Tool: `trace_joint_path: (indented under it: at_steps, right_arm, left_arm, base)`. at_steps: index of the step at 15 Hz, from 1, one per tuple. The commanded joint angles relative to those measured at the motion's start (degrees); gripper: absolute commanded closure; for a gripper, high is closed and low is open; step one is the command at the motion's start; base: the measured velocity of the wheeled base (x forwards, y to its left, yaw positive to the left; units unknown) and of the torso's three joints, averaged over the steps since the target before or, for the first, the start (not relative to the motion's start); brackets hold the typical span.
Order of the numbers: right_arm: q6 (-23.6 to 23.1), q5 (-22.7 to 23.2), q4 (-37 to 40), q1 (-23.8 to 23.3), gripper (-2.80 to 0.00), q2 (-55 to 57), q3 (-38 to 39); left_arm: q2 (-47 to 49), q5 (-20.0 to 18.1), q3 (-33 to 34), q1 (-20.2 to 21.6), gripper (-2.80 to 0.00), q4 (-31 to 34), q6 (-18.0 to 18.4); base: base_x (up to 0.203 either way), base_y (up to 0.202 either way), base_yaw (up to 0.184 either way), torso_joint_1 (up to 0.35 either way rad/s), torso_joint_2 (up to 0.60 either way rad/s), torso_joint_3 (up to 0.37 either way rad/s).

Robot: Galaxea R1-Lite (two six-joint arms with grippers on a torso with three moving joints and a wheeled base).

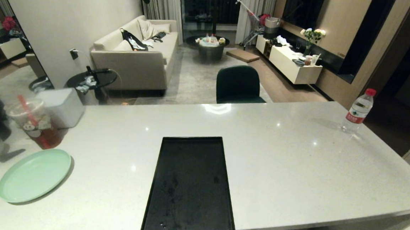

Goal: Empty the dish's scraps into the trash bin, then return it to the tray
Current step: Put the bowl back to the table

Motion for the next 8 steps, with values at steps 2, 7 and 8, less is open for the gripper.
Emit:
trace_joint_path:
  at_steps: [2,7,8]
  right_arm:
    - [-0.12,10.29,3.1,-0.02,0.0,3.42,-5.04]
    - [0.24,10.87,1.23,-0.02,0.0,18.78,-12.05]
    - [1.01,10.81,-0.41,-0.05,0.0,23.25,-14.14]
  left_arm:
    - [0.06,0.03,0.0,0.0,0.0,-0.02,-0.04]
    - [0.06,0.03,0.0,0.0,0.0,-0.02,-0.04]
    - [0.06,0.03,0.0,0.0,0.0,-0.02,-0.04]
  base:
    - [0.0,0.0,0.0,0.0,0.0,0.0]
    - [0.0,0.0,0.0,0.0,0.0,0.0]
    - [0.0,0.0,0.0,0.0,0.0,0.0]
